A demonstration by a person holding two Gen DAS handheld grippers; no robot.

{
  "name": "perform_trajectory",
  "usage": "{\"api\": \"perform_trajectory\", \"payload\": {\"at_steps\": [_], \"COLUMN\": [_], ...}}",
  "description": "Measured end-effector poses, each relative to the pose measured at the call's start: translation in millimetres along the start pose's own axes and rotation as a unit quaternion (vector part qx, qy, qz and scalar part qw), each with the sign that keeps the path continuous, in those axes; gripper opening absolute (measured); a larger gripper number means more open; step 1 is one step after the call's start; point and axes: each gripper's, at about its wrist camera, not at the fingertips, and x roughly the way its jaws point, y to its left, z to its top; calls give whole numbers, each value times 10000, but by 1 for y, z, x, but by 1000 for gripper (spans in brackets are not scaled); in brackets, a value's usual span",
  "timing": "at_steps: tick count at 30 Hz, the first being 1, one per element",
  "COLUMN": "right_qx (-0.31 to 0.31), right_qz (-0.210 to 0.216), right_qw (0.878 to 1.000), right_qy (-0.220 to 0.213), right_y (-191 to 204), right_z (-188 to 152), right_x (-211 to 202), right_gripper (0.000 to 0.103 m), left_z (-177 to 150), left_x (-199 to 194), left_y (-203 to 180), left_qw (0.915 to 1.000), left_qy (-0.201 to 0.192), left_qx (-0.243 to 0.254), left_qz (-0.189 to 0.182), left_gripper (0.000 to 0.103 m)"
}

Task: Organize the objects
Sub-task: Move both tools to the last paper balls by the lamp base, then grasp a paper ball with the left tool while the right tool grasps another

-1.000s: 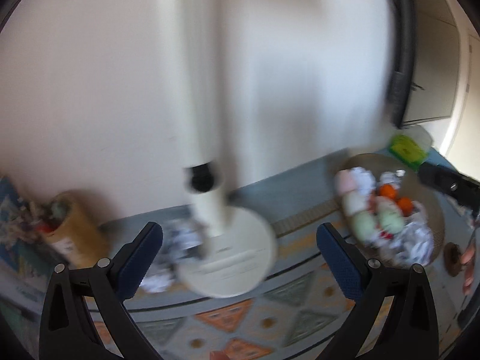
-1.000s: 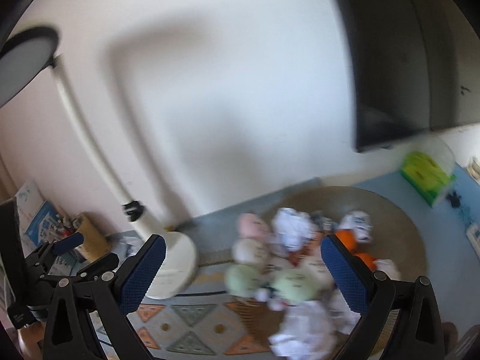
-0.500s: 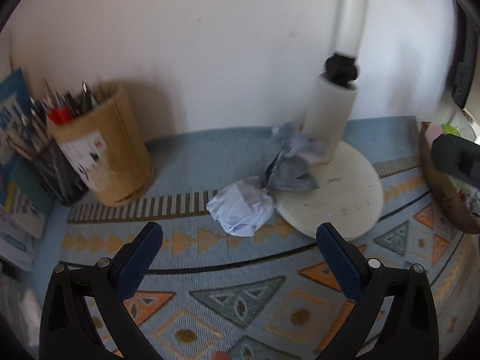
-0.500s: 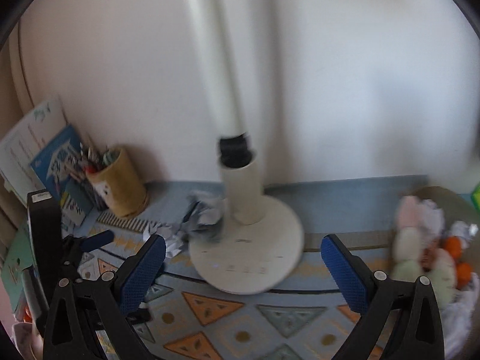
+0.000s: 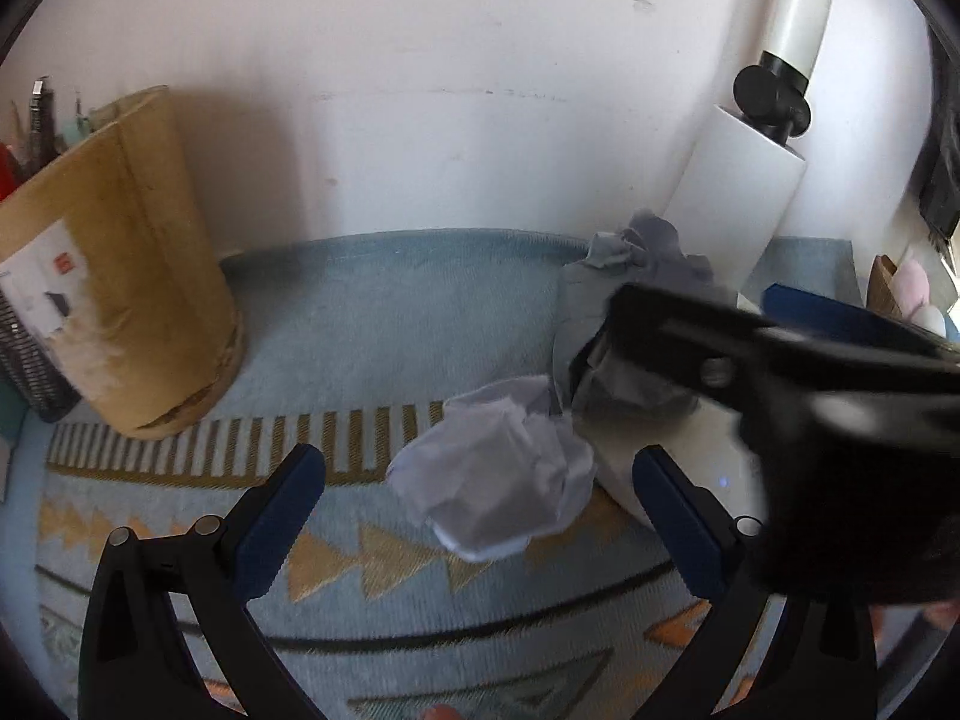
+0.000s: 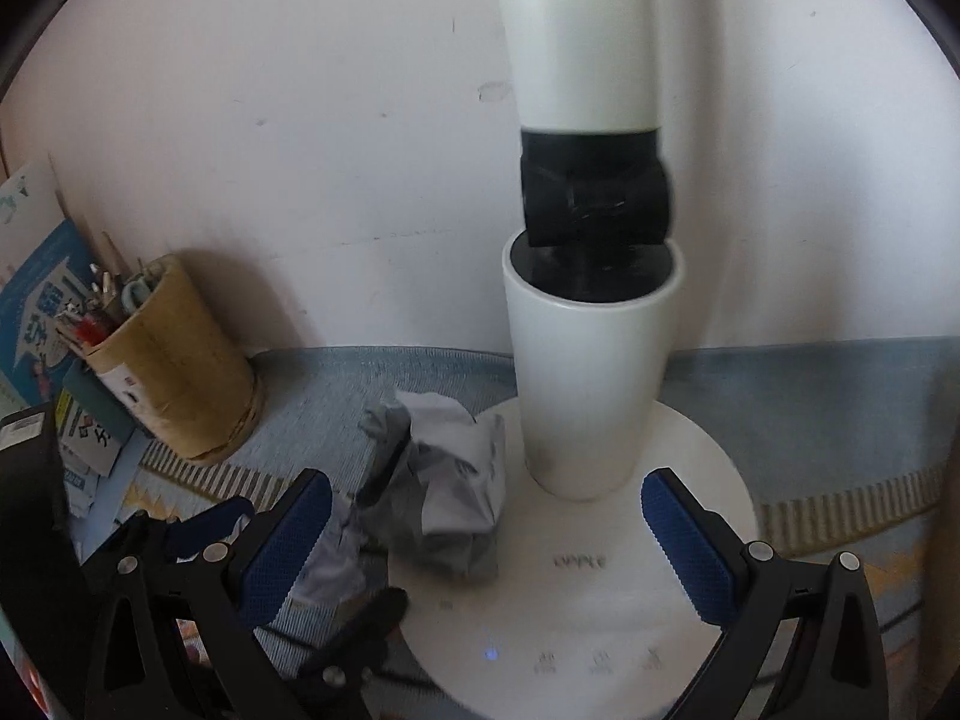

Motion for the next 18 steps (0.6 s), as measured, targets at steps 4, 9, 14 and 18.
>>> {"api": "perform_trajectory", "payload": {"at_steps": [4, 9, 14, 18], "right_qx": [176, 353, 518, 659], "right_qz": [149, 167, 25, -14], "right_qw": [9997, 9992, 9987, 9978], "right_qy": [31, 7, -2, -54], "right_y": [-3, -8, -15, -28], "right_z": [2, 2, 2, 0], "right_x": [11, 16, 17, 11], "right_gripper": [103, 103, 85, 65], "left_z": [1, -1, -2, -6], "left_x": [5, 6, 7, -3], "left_y": [3, 5, 5, 6], "left_qw": [9997, 9994, 9993, 9965], "left_qy": [30, 50, 49, -228], "left_qx": [-144, -193, -264, -324], "left_qz": [-215, -282, -266, -739], "left_gripper": [103, 103, 103, 40]}}
